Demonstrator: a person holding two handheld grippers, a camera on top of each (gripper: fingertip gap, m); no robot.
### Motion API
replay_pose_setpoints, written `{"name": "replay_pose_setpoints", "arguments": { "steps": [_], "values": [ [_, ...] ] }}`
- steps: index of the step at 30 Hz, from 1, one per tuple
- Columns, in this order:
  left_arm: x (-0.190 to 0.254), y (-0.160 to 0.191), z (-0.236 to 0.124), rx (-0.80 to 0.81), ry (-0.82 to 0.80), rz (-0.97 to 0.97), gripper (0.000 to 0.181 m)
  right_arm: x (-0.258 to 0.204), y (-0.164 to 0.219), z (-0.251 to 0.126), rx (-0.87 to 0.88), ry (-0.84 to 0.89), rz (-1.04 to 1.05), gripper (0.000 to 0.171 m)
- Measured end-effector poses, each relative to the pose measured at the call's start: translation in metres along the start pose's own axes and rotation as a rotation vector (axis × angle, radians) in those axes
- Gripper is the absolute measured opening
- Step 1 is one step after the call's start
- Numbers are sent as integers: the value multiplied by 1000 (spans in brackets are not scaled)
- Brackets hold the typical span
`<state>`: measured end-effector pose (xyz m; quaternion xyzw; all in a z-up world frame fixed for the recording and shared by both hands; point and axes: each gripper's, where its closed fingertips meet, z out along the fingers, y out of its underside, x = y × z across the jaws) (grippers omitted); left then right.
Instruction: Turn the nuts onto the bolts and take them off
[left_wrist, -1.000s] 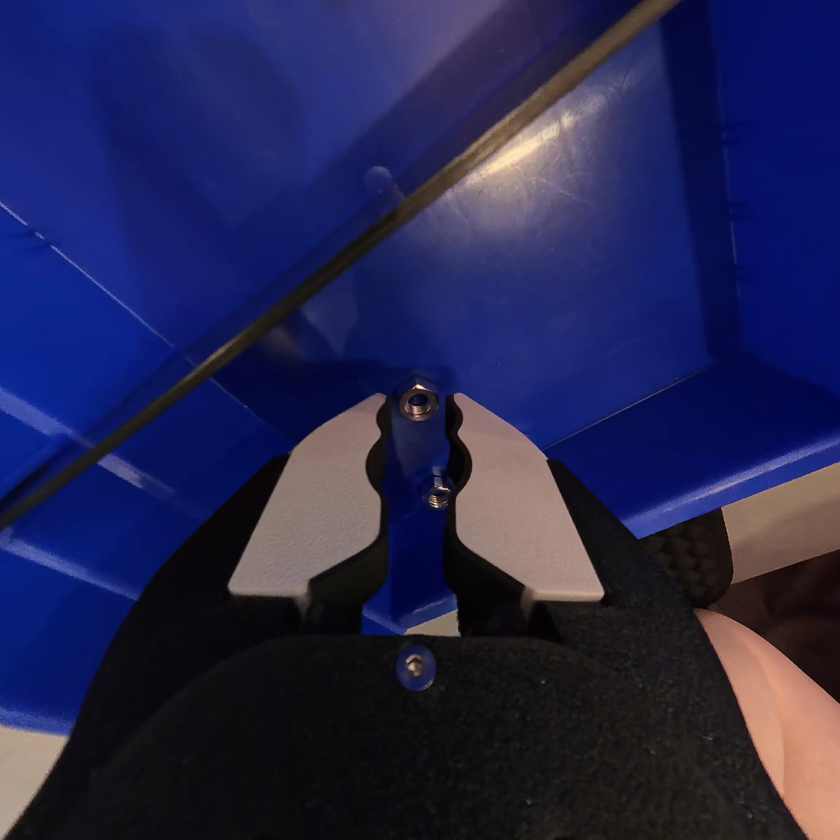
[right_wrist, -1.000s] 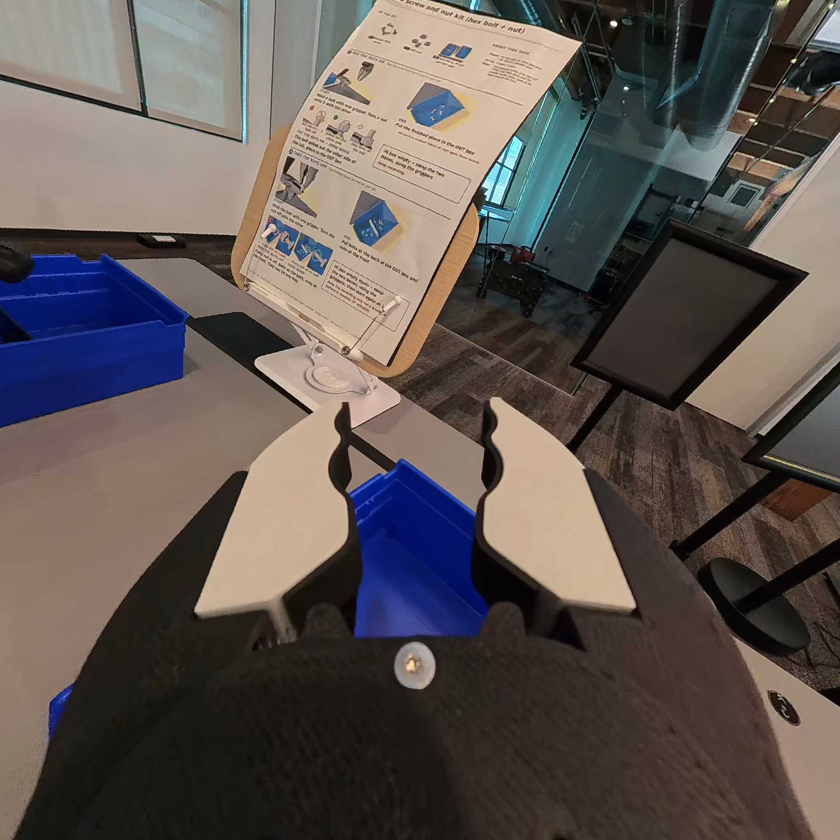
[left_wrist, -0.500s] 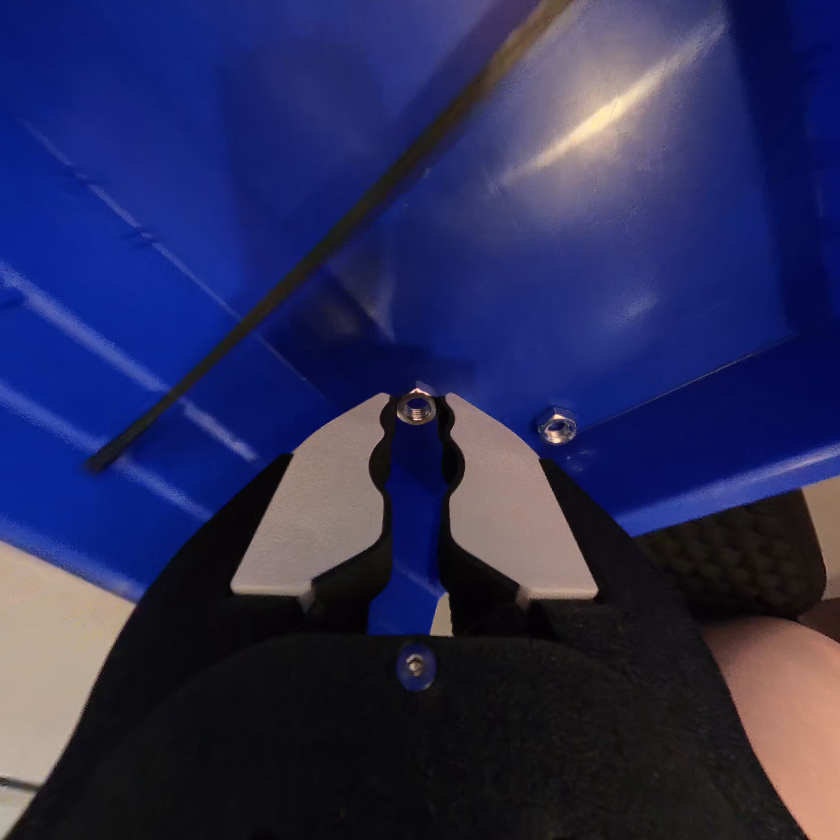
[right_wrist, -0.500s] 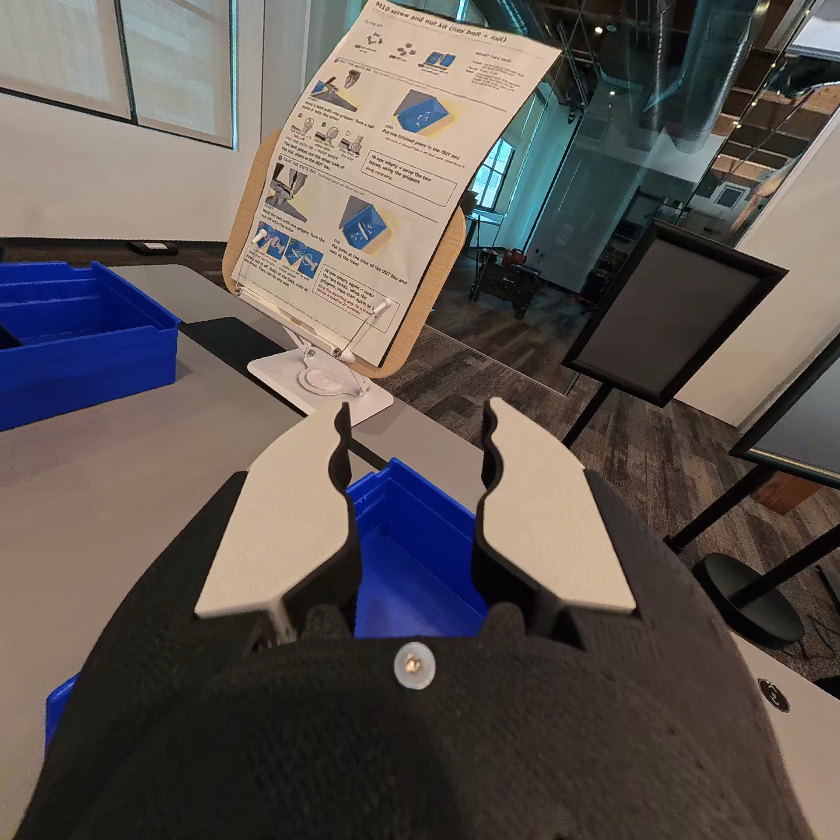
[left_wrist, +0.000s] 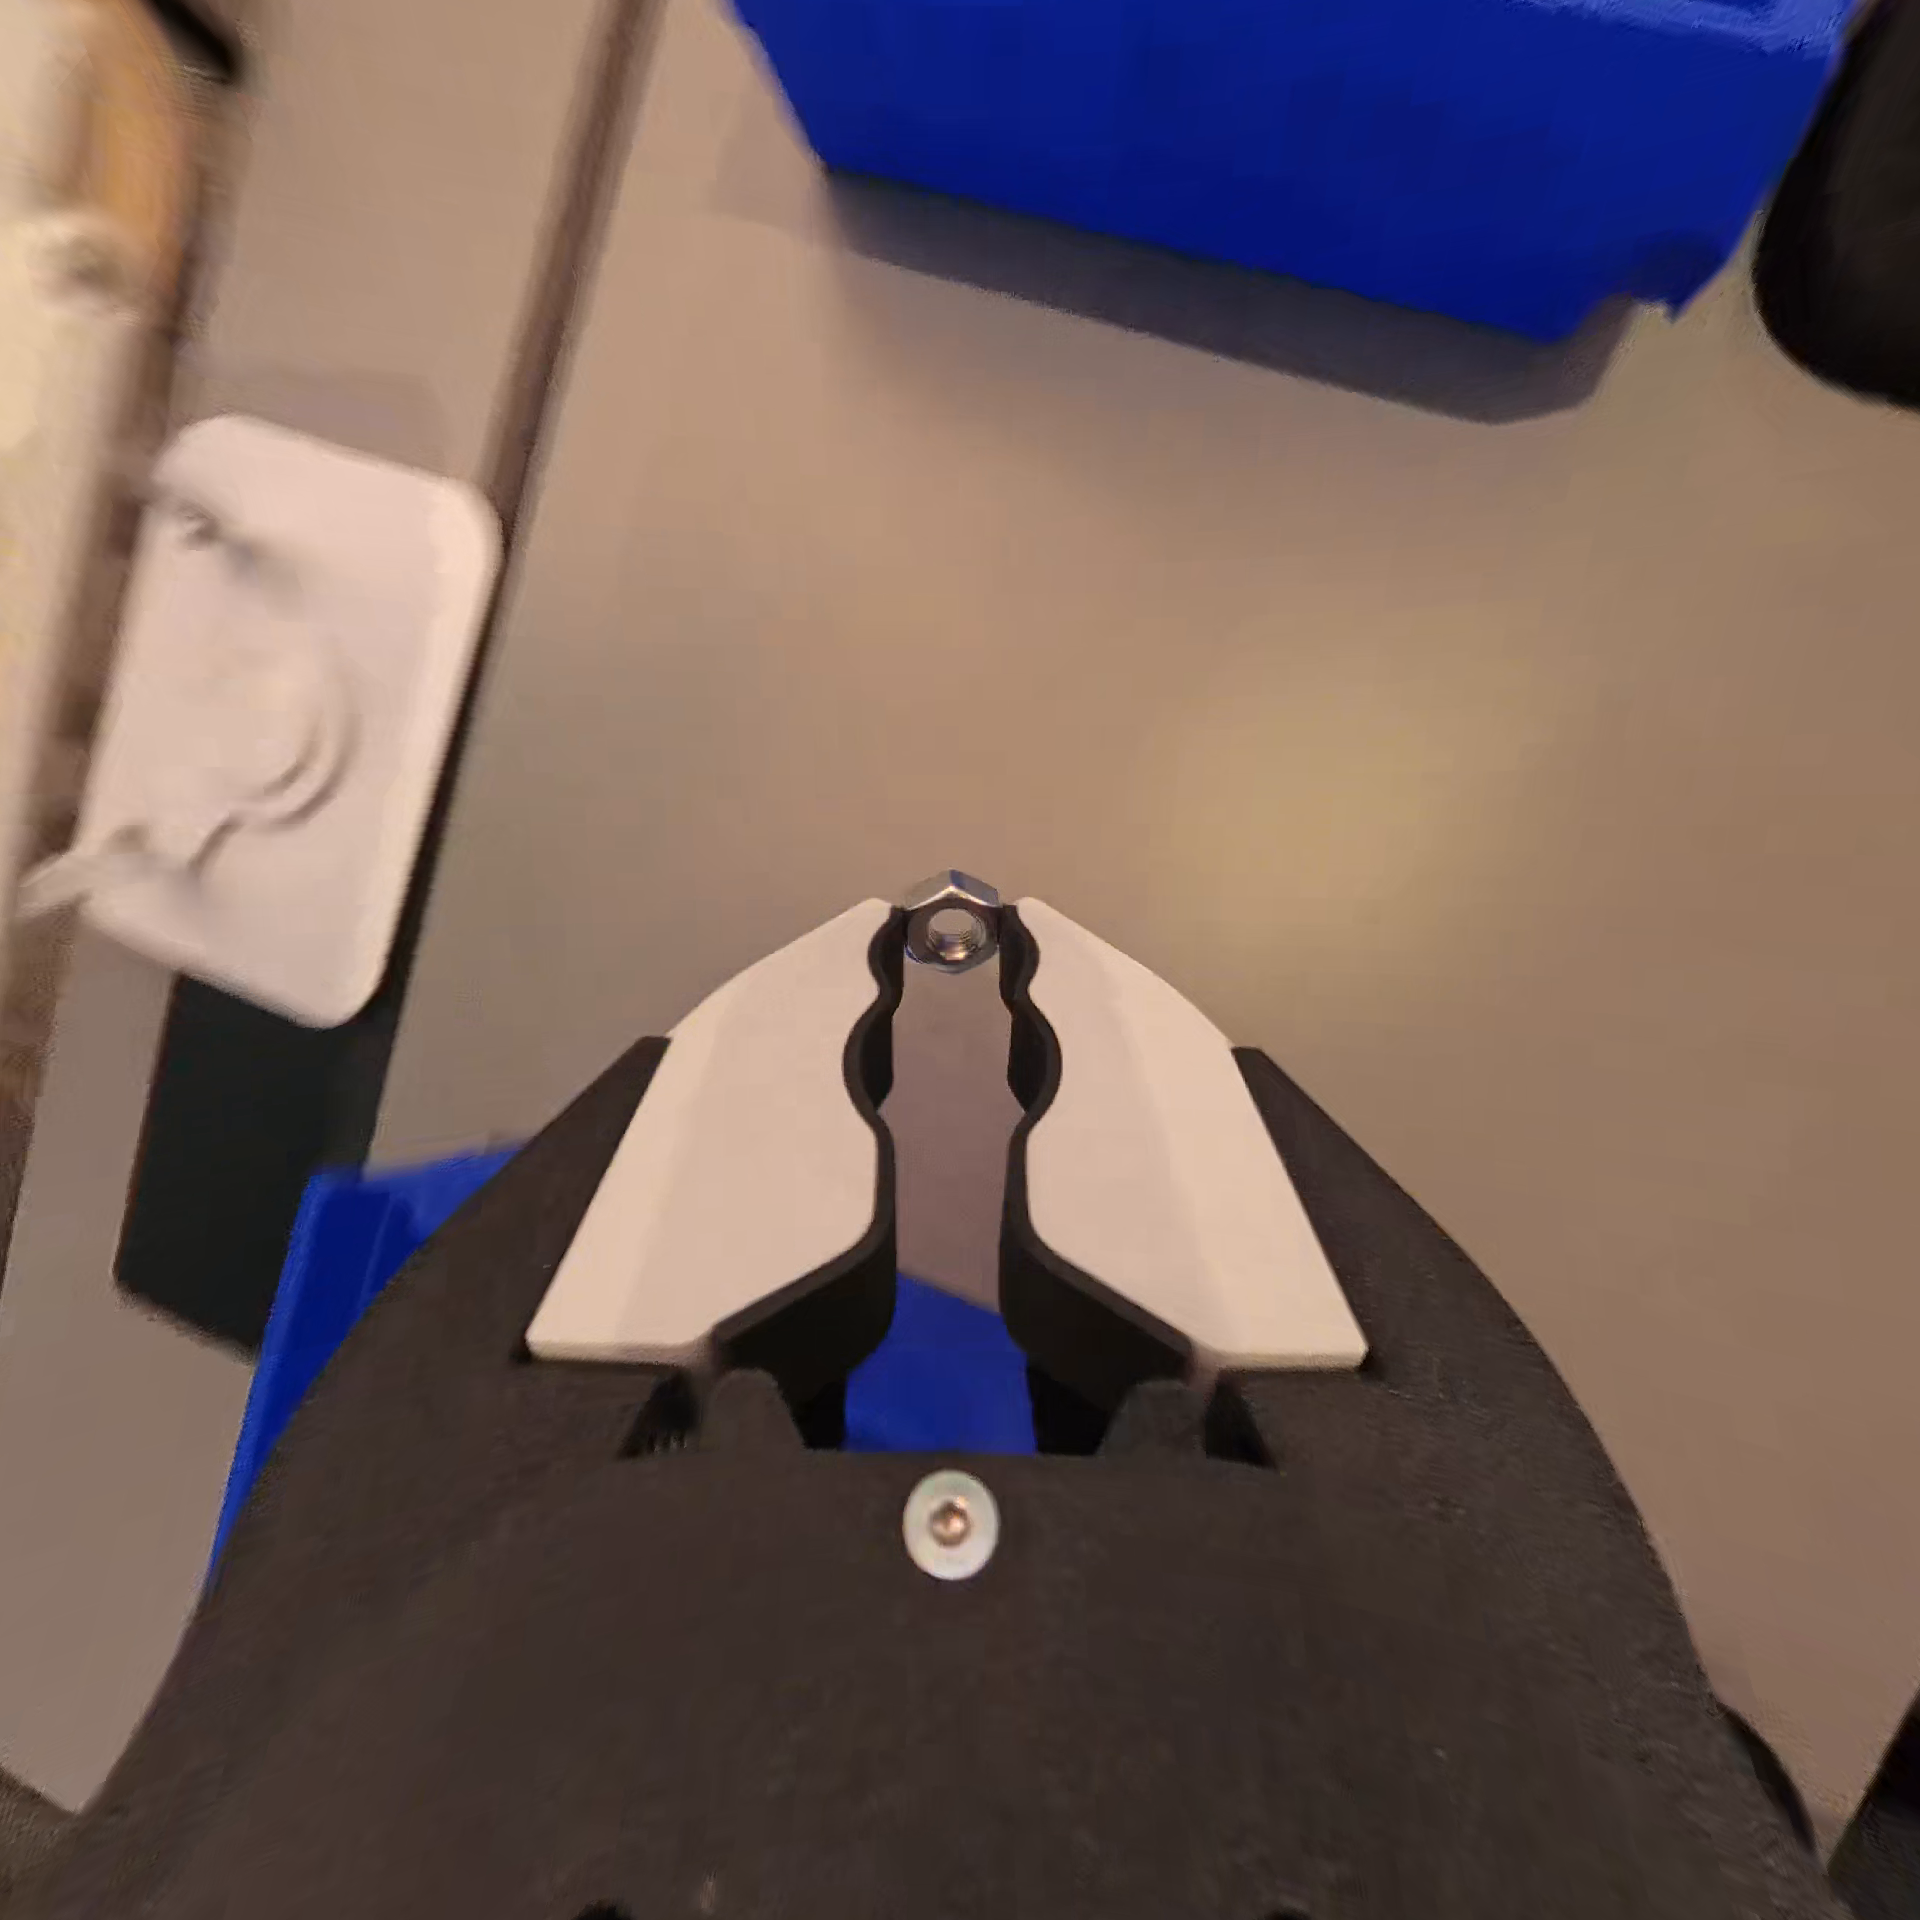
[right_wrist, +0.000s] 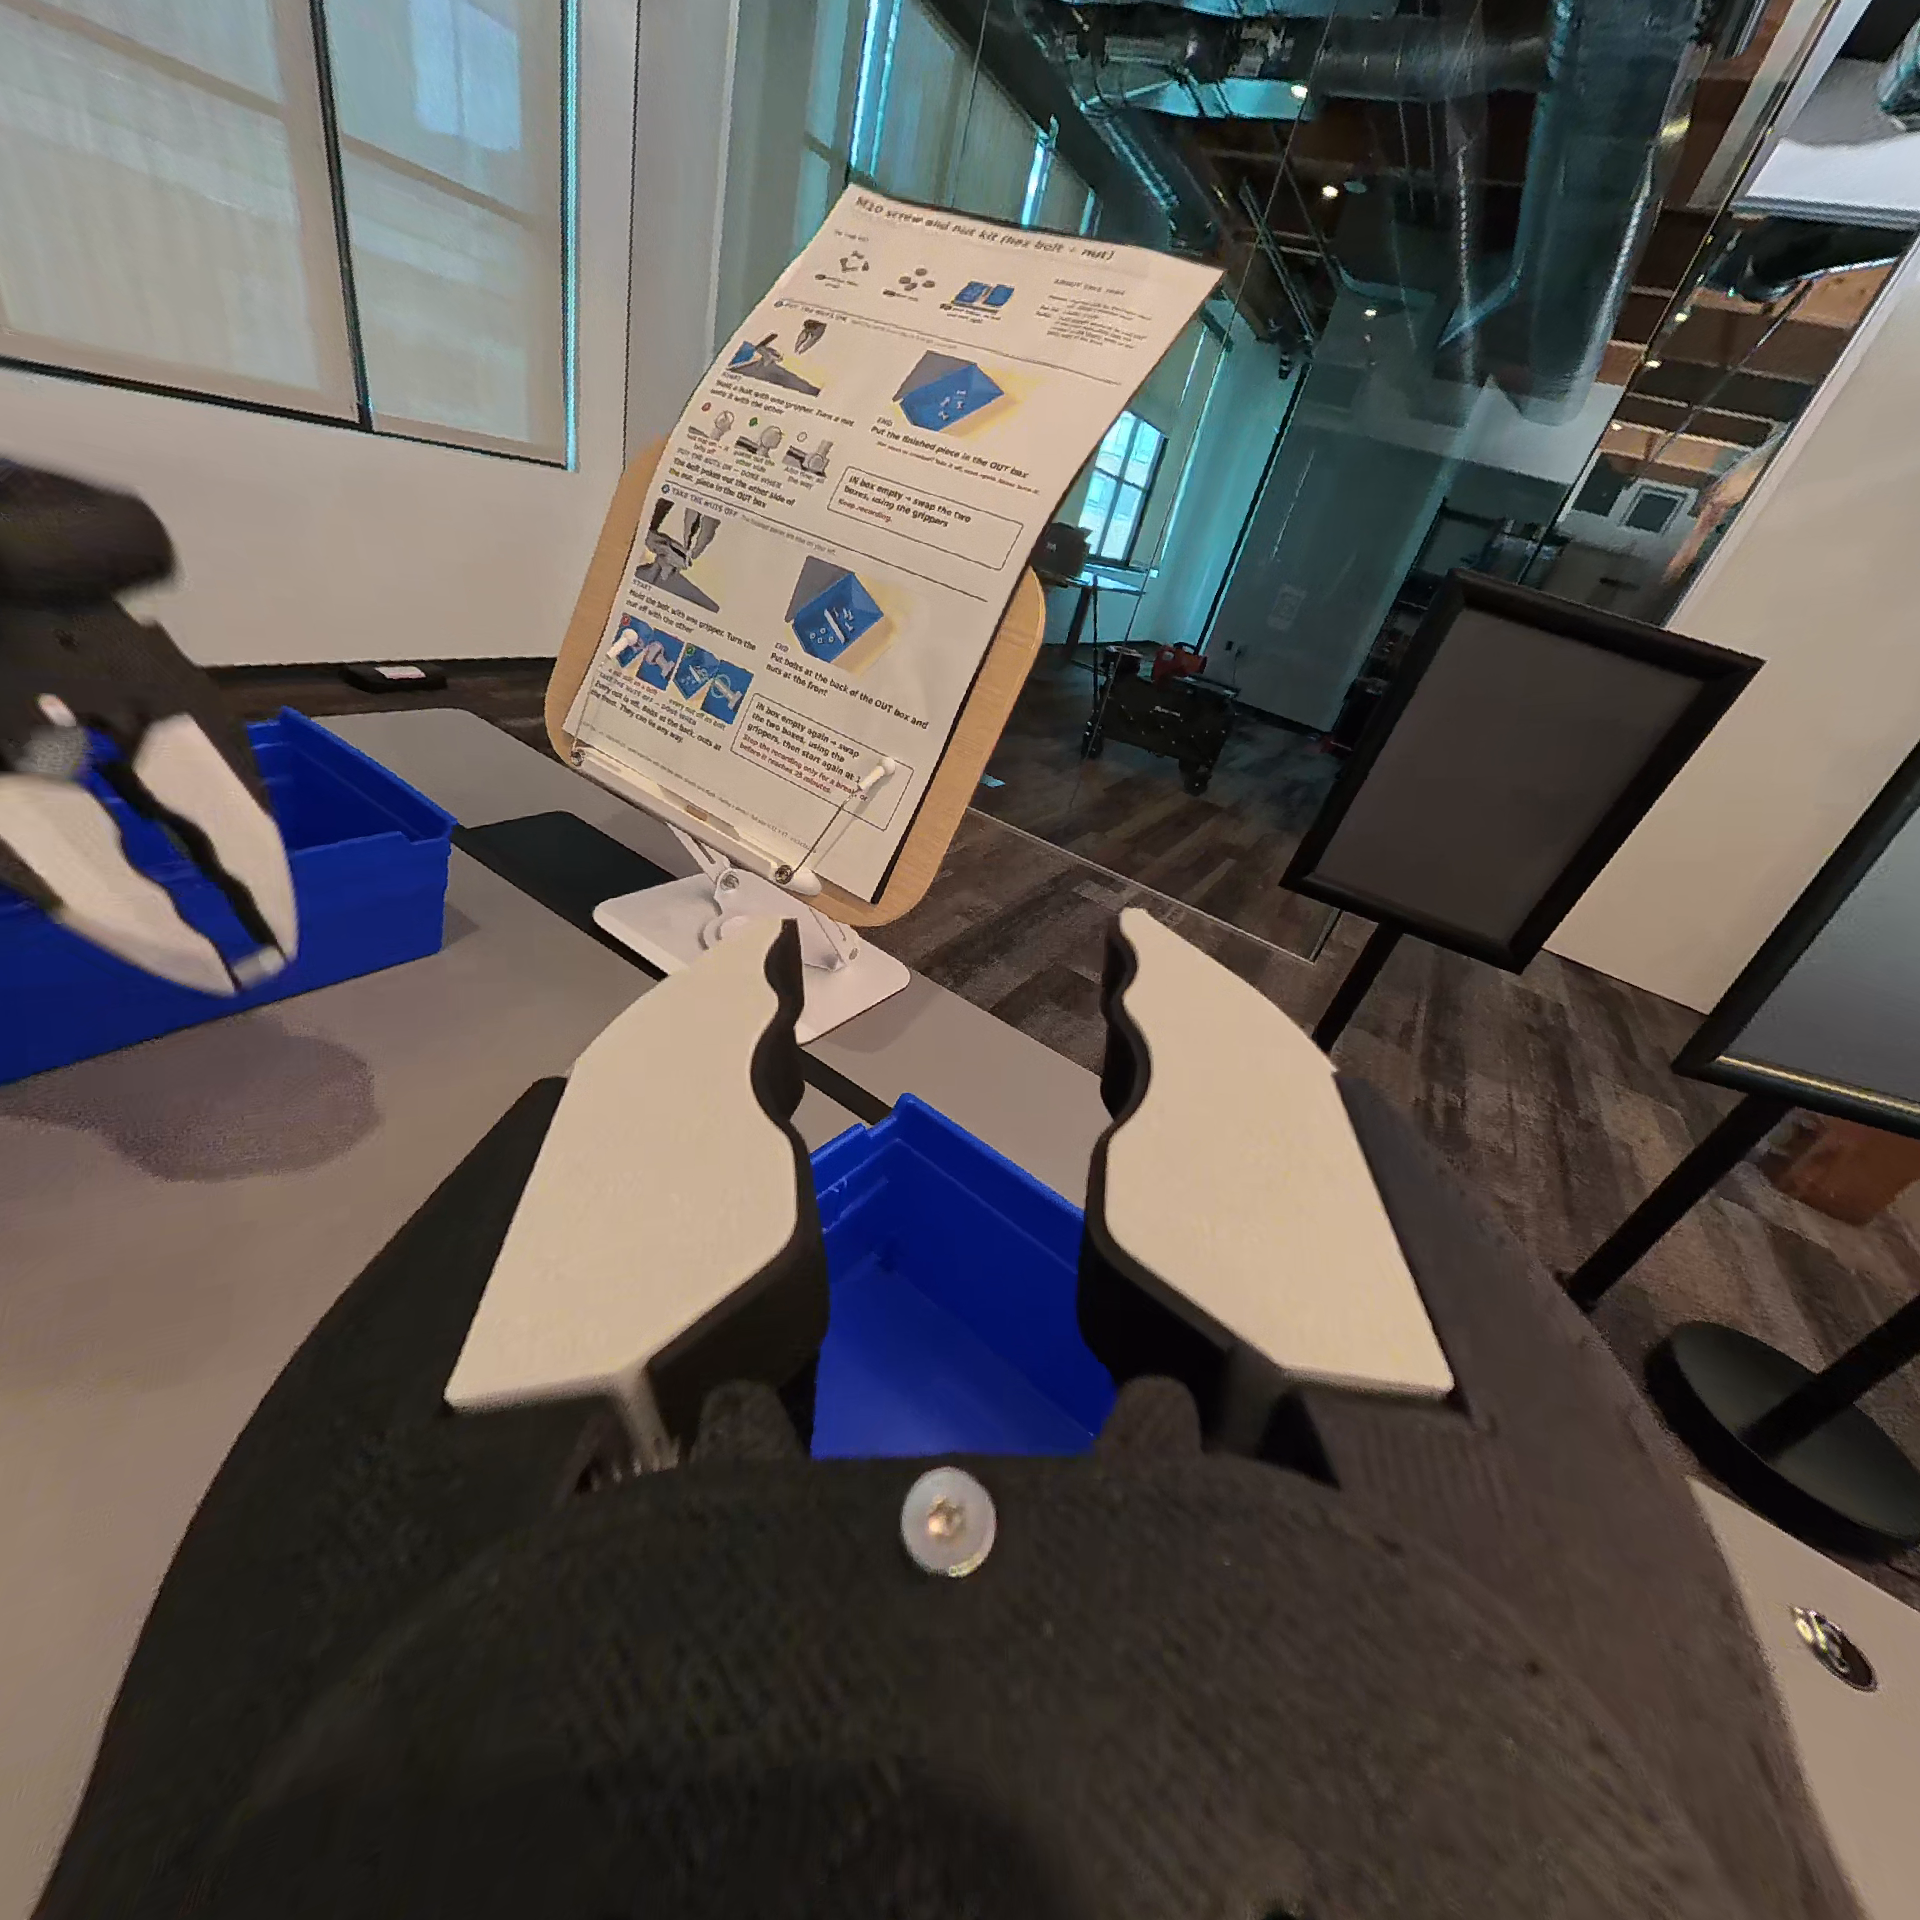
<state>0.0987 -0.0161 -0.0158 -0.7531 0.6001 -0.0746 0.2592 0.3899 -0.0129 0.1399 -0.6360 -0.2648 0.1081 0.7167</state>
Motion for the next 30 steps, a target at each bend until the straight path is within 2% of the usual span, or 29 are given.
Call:
{"name": "replay_pose_setpoints", "arguments": {
  "steps": [4,8,12,24,30],
  "values": [
    [19,-1,73,-185,76,157,17,10,5,-10,2,26,23,56],
    [25,4,112,-244,144,170,17,16,2,-20,43,22,77,56],
    [30,0,123,-224,211,156,17,17,2,-22,51,20,75,57],
    [34,17,143,-307,210,225,17,17,6,-16,31,6,70,58],
    [31,17,148,-282,210,230,19,24,13,-22,16,34,84,58]
  ]
}}
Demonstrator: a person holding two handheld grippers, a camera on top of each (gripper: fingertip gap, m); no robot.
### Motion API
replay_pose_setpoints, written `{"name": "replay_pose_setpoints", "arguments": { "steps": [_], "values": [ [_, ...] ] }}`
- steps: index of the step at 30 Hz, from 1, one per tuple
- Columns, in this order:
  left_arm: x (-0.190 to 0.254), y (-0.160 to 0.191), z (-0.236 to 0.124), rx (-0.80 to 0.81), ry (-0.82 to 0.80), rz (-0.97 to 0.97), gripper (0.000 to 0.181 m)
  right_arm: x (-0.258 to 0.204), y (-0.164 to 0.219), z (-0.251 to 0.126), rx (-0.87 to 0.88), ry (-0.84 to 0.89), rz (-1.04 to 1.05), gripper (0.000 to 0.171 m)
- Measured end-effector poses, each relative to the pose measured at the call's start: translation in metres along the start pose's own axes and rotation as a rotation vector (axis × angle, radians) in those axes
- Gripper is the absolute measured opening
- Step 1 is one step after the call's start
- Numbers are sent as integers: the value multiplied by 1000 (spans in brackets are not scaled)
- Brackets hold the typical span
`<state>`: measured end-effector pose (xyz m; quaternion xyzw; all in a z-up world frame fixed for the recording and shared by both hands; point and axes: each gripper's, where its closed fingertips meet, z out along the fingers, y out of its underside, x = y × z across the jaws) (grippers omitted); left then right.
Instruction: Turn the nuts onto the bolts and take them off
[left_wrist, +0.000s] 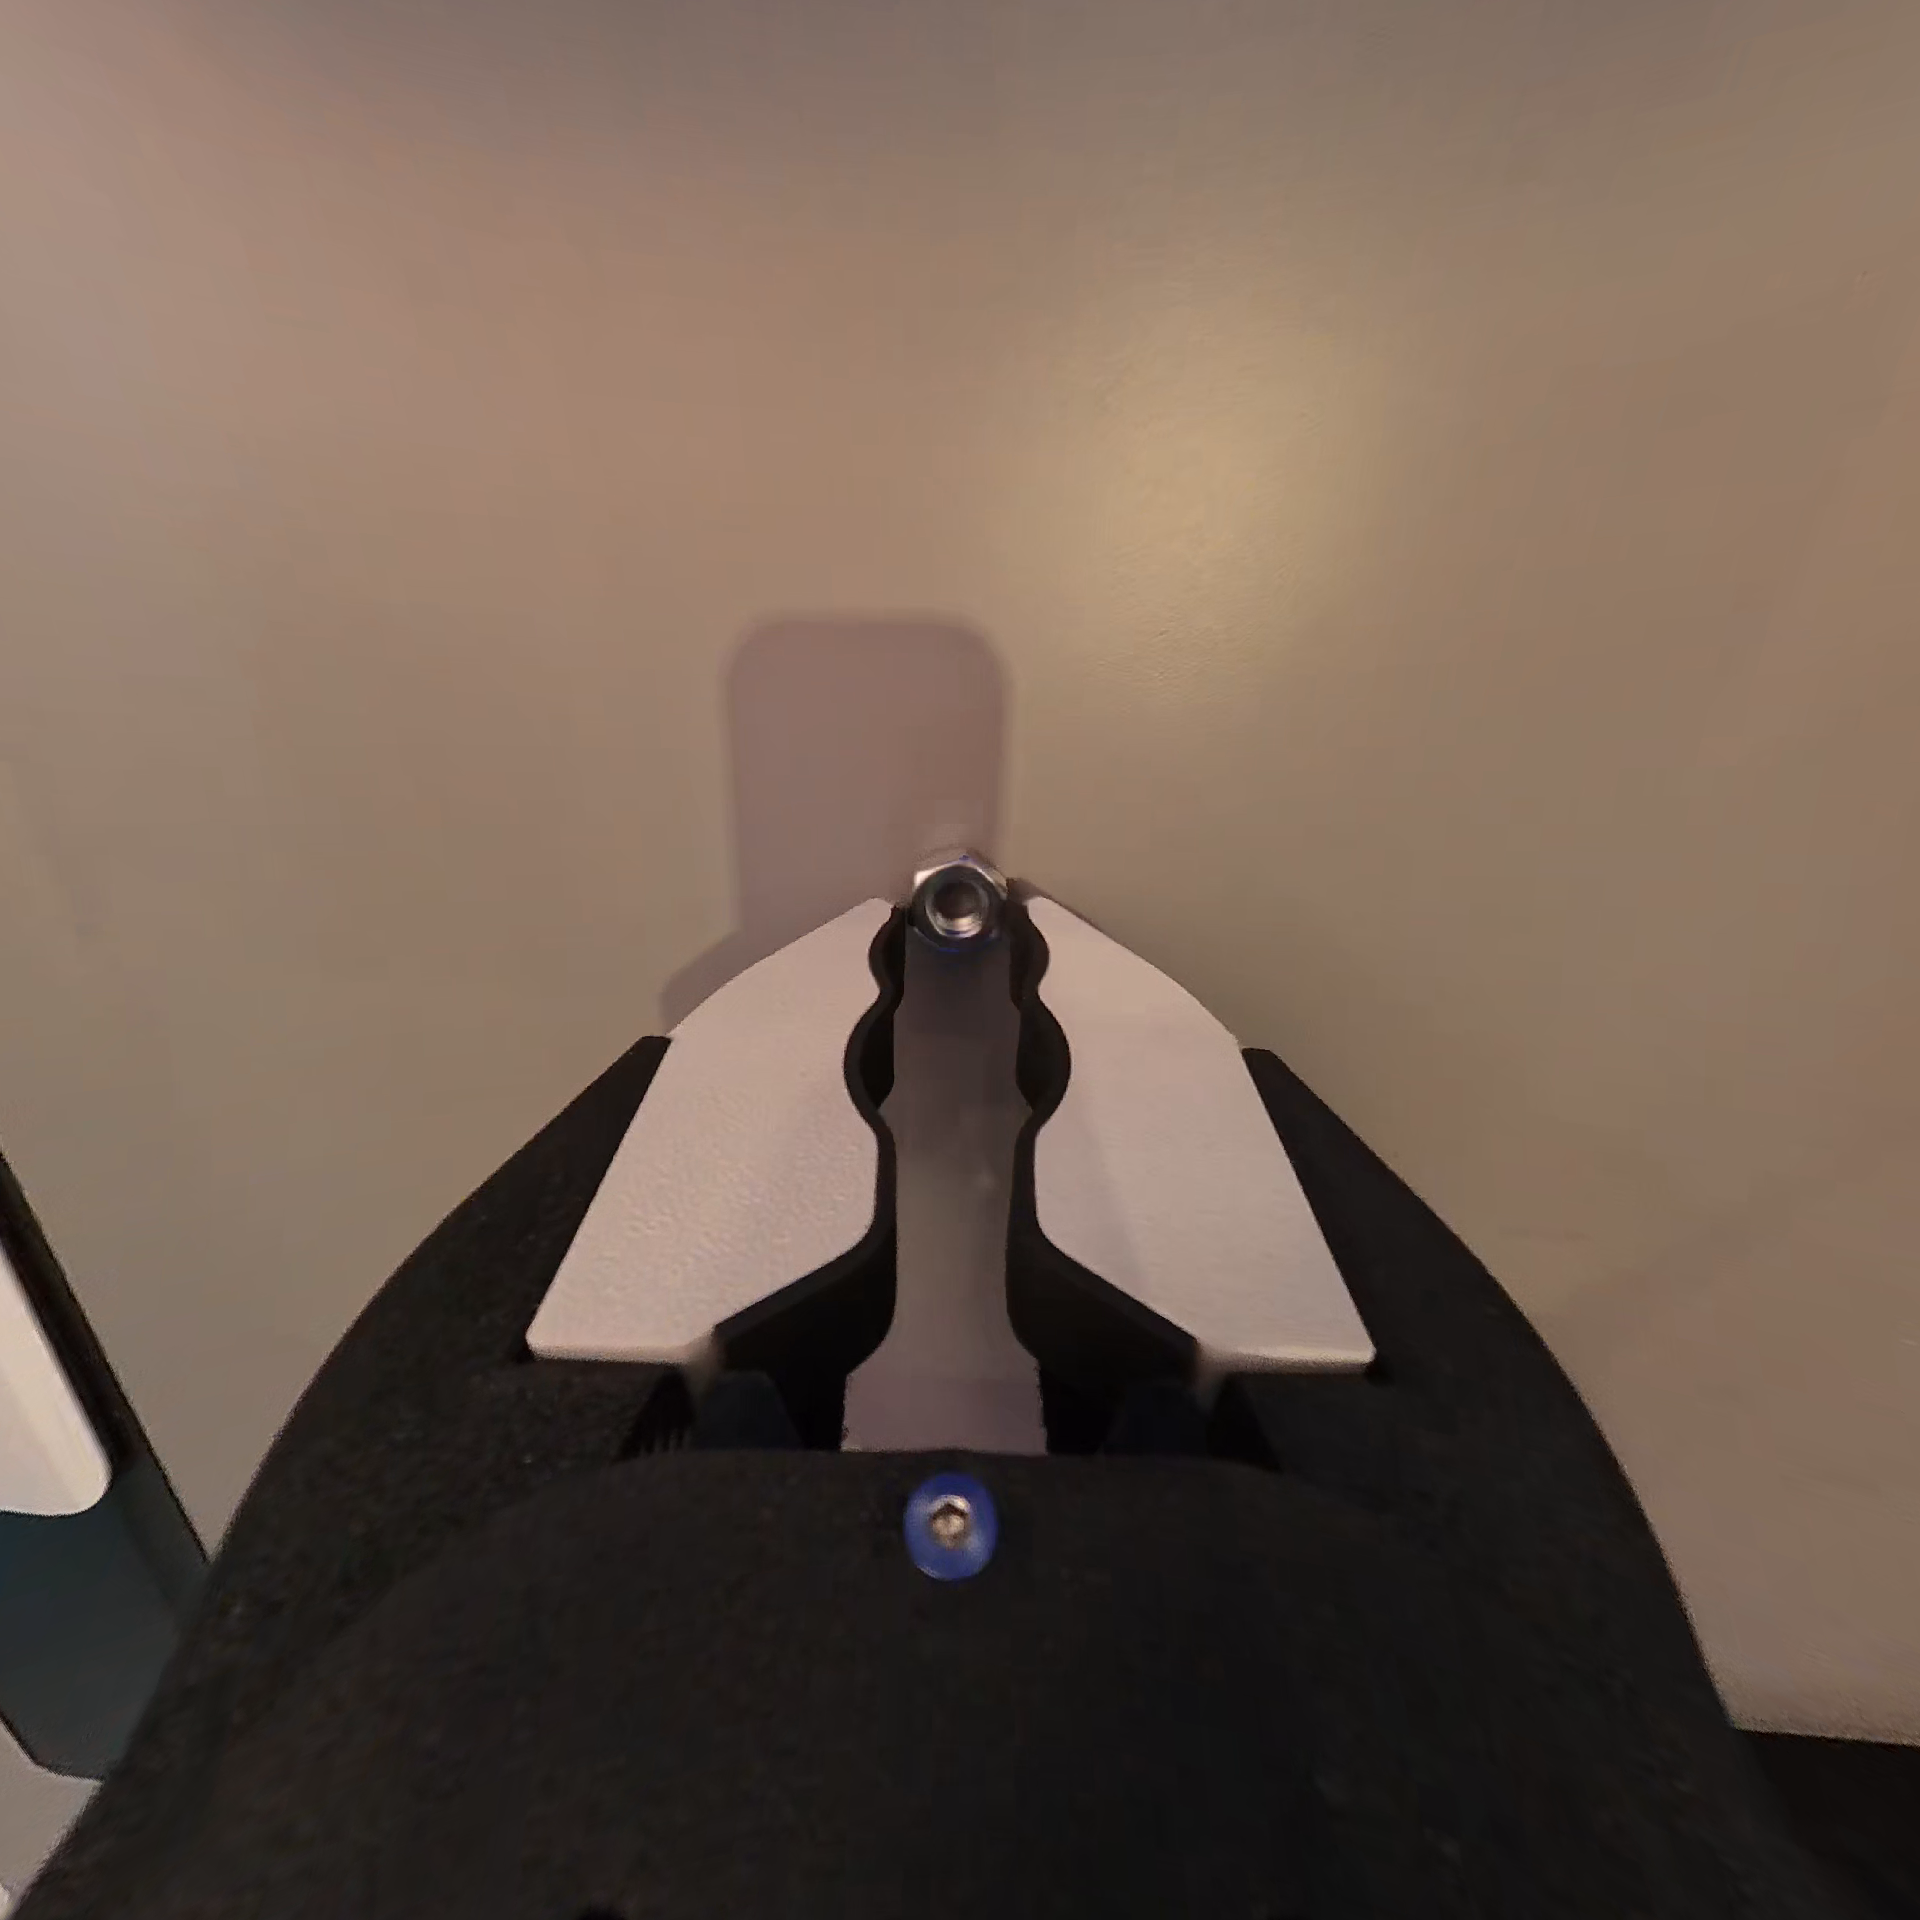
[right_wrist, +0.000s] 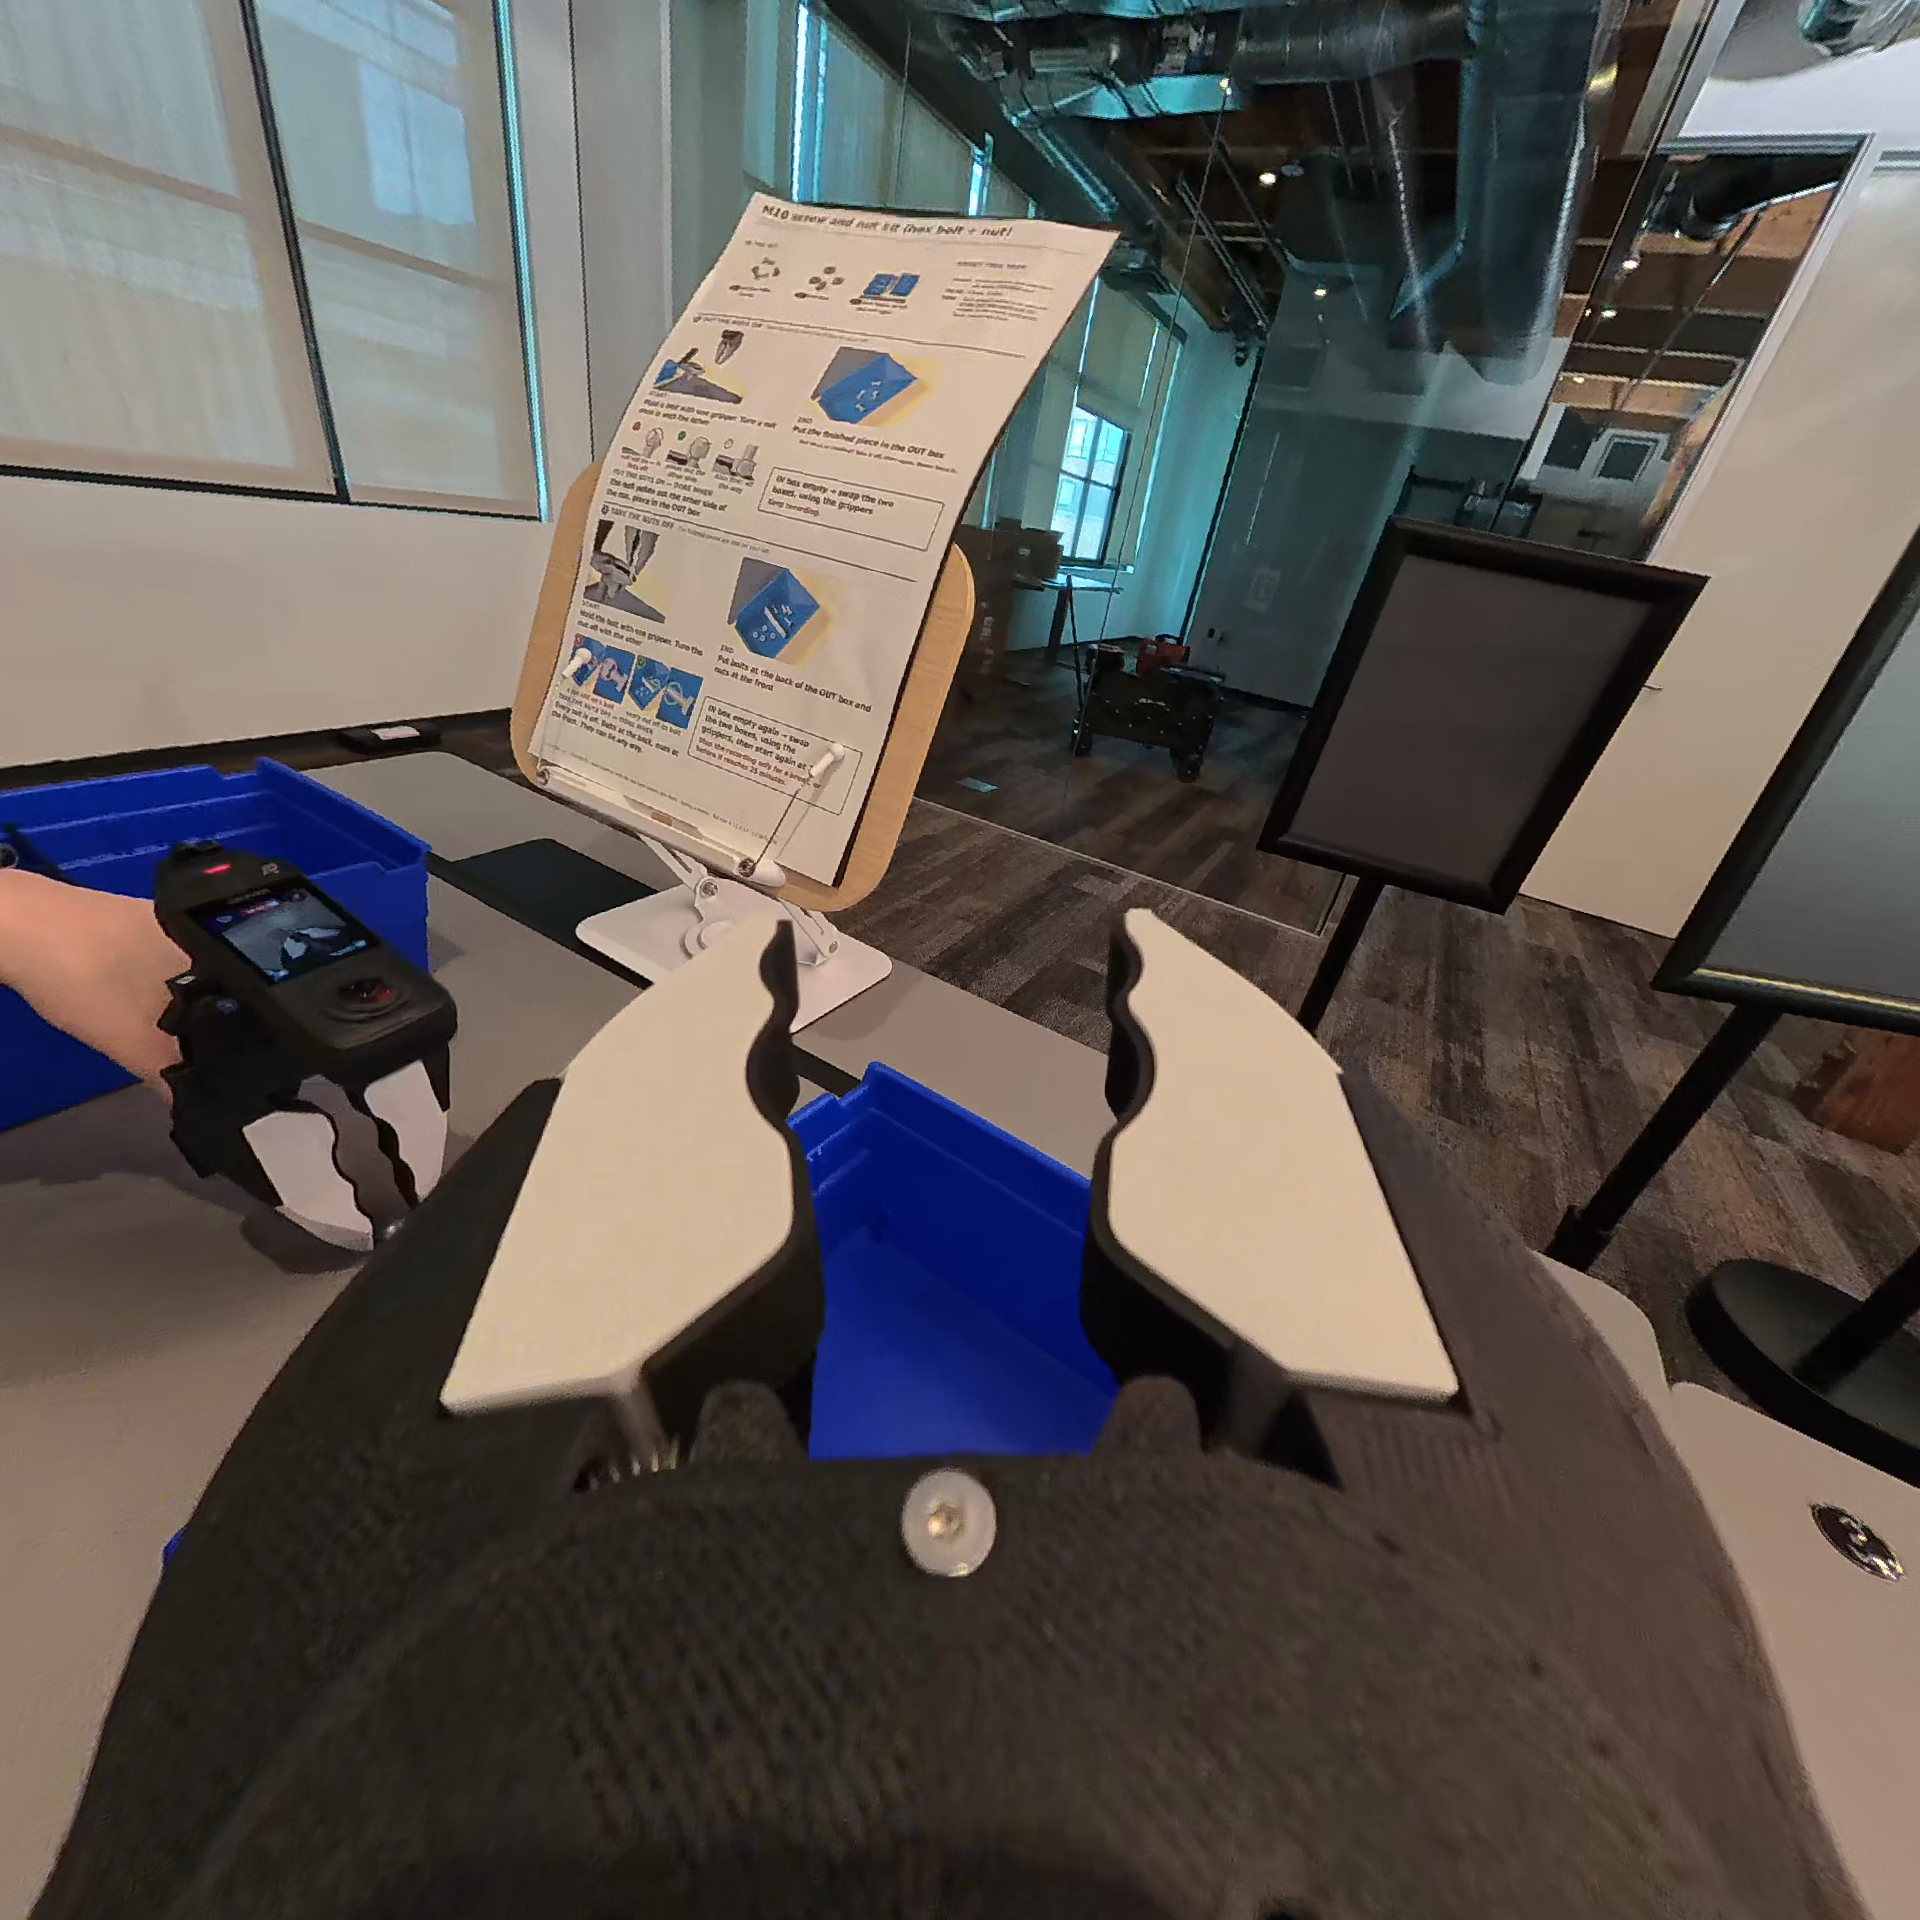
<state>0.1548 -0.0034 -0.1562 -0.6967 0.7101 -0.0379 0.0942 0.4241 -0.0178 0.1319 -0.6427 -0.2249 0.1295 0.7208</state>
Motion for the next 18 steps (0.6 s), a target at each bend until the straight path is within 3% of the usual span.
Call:
{"name": "replay_pose_setpoints", "arguments": {
  "steps": [3,6,8,11,14,18],
  "values": [
    [-4,-5,-18,79,4,-50,21,4,0,-6,11,12,15,58],
    [-19,1,-77,202,-40,-103,18,8,-4,-12,37,21,30,58],
    [-41,25,-126,249,-117,-169,22,9,-9,-15,65,19,40,58],
    [-87,99,-183,192,-304,-313,21,9,-17,-18,101,10,52,58],
    [-95,170,-191,119,-241,-513,24,8,-20,-18,109,6,55,58],
    [-95,233,-148,38,-157,-688,26,4,-16,-10,81,3,39,58]
  ]
}}
